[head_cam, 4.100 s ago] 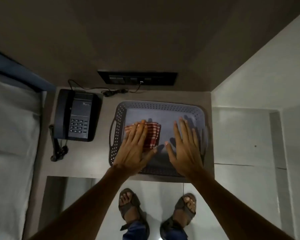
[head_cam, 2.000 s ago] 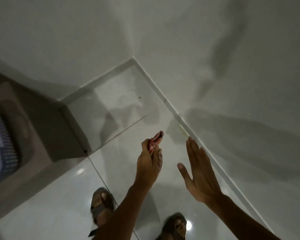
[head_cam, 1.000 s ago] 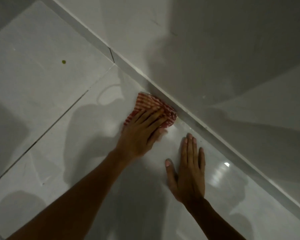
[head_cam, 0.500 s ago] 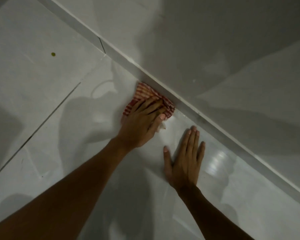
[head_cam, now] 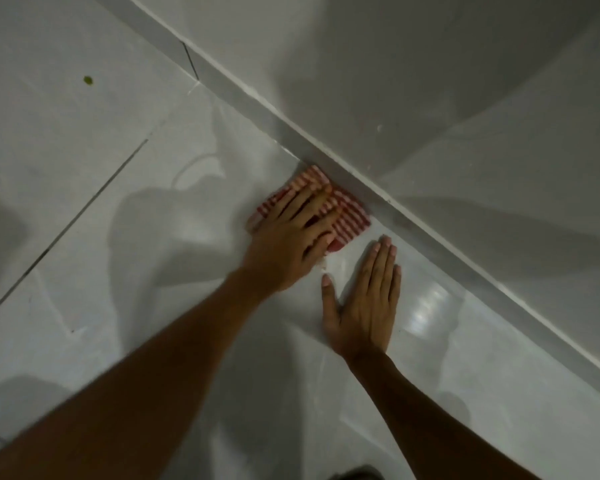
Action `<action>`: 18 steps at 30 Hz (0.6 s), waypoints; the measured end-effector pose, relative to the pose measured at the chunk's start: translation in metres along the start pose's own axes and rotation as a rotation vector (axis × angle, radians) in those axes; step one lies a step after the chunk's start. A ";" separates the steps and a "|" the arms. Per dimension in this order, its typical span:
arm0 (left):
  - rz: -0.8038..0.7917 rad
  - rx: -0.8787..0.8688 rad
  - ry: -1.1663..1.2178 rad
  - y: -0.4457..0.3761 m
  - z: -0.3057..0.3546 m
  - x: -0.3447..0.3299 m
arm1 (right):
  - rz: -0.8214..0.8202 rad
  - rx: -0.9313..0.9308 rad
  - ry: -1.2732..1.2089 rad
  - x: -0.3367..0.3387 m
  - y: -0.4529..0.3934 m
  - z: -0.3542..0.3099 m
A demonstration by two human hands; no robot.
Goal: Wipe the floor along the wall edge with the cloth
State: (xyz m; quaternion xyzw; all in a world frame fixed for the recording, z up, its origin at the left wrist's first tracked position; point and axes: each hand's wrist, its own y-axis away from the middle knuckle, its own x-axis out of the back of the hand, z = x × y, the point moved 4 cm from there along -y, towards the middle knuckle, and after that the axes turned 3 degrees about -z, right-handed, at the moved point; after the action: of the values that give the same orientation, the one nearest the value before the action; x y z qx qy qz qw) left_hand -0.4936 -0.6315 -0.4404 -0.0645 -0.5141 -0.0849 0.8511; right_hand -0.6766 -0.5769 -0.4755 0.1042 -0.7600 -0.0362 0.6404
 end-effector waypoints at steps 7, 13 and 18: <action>0.116 0.314 0.147 -0.004 -0.062 0.021 | -0.050 0.068 0.048 0.003 0.006 0.015; 0.224 0.560 0.231 -0.025 -0.037 0.008 | -0.029 0.077 0.032 0.004 0.007 0.015; 0.257 0.601 0.206 -0.032 0.000 -0.010 | -0.020 0.057 0.010 0.003 0.009 0.018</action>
State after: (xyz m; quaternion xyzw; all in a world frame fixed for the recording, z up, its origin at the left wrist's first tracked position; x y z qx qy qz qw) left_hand -0.5049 -0.6623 -0.4483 0.1338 -0.4151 0.1720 0.8833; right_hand -0.6957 -0.5703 -0.4744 0.1301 -0.7565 -0.0202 0.6406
